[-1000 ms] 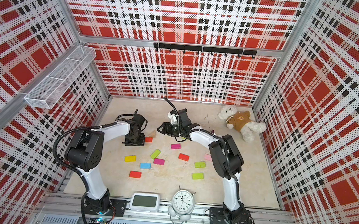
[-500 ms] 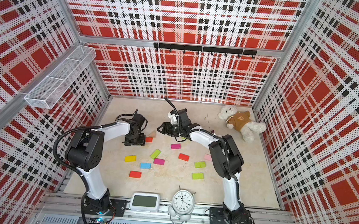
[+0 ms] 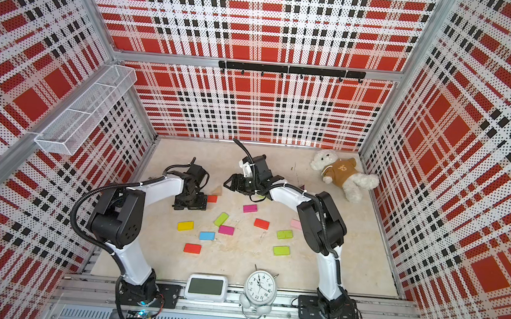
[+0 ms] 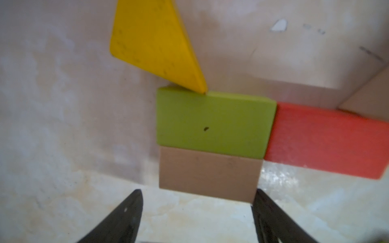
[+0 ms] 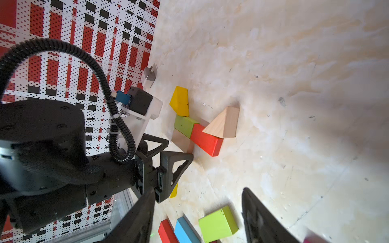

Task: Assemble a carrot with building blocks
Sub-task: Assemble the building block at the center of the board, then pick up the building block from the center of the board.

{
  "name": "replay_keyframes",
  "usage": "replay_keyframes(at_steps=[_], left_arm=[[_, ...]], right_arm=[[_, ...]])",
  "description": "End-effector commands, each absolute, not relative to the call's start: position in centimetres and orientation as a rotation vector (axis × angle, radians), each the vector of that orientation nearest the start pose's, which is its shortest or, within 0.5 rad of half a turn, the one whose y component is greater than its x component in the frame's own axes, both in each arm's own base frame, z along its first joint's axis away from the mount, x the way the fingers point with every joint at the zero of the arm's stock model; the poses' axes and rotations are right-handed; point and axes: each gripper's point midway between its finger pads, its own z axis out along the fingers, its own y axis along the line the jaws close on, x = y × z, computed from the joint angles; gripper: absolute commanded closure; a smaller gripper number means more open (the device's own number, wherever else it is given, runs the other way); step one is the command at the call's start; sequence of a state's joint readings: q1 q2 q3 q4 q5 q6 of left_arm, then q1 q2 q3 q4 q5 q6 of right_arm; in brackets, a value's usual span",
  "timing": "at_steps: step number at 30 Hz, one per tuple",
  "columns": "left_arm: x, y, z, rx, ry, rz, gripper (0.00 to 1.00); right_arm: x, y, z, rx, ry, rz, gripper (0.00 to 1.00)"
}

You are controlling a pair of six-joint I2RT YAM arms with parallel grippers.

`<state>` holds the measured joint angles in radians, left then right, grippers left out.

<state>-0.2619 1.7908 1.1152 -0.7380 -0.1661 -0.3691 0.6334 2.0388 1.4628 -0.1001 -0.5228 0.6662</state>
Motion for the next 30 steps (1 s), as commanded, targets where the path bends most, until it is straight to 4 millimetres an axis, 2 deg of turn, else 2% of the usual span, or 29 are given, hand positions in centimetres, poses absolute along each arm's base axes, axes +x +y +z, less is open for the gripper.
replay_keyframes(at_steps=[1, 7, 10, 15, 20, 22, 30], left_arm=[[33.7, -6.2, 4.4, -0.175, 2.889, 0.155, 0.17], [34.0, -6.8, 9.0, -0.2, 2.77, 0.055, 0.17], [33.7, -6.0, 11.9, -0.261, 2.684, -0.008, 0.17], [32.1, -2.5, 15.8, -0.492, 2.522, -0.183, 0.17], [29.8, 1.1, 18.6, -0.661, 2.341, -0.296, 0.15], [29.2, 1.6, 19.1, -0.69, 2.302, -0.34, 0.15], [28.0, 1.1, 17.7, -0.707, 2.322, -0.483, 0.15]], right_arm=[[39.2, 39.8, 15.4, -0.297, 2.37, 1.243, 0.33], [37.4, 39.0, 14.3, -0.368, 2.432, 1.127, 0.33], [35.5, 38.7, 13.0, -0.509, 2.472, 0.978, 0.32], [32.4, 38.7, 10.3, -0.852, 2.468, 0.638, 0.27], [30.2, 39.7, 8.6, -1.101, 2.383, 0.457, 0.18], [29.7, 40.1, 8.1, -1.176, 2.361, 0.421, 0.1], [29.6, 41.5, 6.4, -1.317, 2.33, 0.371, 0.09]])
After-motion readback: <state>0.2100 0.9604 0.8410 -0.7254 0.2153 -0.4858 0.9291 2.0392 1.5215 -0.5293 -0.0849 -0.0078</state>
